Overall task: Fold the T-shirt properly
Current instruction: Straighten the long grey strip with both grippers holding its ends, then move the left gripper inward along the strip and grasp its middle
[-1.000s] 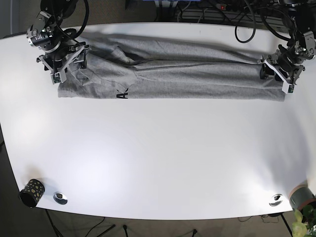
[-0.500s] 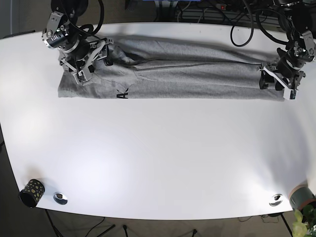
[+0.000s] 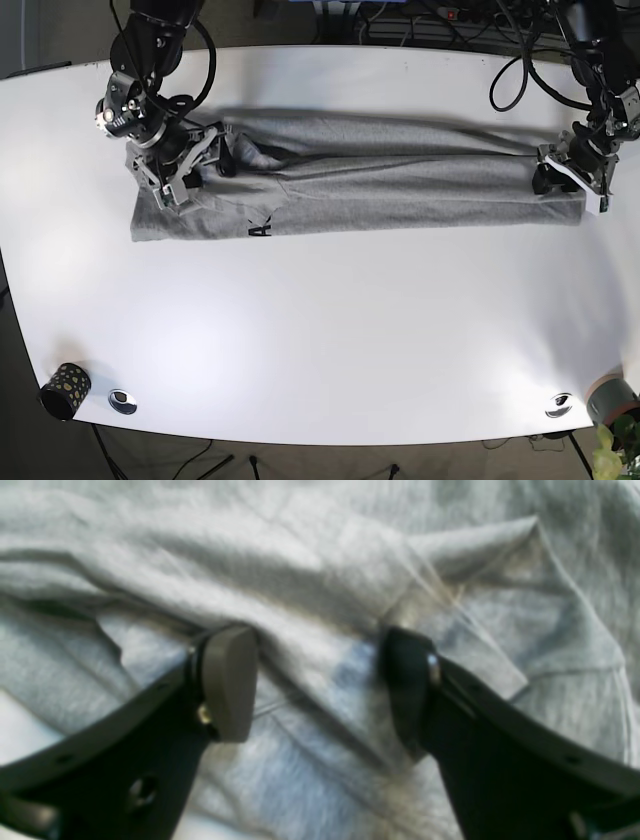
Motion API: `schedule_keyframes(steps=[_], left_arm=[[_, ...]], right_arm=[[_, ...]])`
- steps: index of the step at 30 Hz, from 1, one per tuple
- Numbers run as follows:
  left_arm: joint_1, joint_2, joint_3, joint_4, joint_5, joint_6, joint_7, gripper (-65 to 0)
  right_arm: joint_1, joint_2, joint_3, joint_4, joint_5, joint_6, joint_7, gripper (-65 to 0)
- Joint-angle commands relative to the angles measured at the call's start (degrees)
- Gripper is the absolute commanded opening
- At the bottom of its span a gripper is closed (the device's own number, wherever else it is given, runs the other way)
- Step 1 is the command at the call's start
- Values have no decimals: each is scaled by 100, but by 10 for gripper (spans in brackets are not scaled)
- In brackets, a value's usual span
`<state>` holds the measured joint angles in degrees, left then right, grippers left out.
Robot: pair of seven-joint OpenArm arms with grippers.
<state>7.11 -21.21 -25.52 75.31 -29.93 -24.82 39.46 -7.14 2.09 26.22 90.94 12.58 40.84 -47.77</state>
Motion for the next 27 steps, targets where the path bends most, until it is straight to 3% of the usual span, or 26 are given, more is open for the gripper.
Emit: schedule_keyframes(steps=[1,5,10,13,27], left_arm=[[-83,-116,-20,-54,141,95,234,-299],[-127,-116,-116,421,105,-257,322,-283],[-153,-28,-1180,834,-413,-415,1052,-144],[-162,51,-1681,825,-624,-424,1219,-111],[-347,68,-1558,-291,-686,-459,1236,-101]], right_arm=[[59,24,-6,-69,-366,-84,-353,-265],[111,24,-6,-25,-366,-84,-353,-265],[111,24,-15,-17,-339,-84,-353,-265],[111,24,-15,-25,-339,-84,-353,-265],[111,-2,-15,-25,-330,-84,-353,-265]])
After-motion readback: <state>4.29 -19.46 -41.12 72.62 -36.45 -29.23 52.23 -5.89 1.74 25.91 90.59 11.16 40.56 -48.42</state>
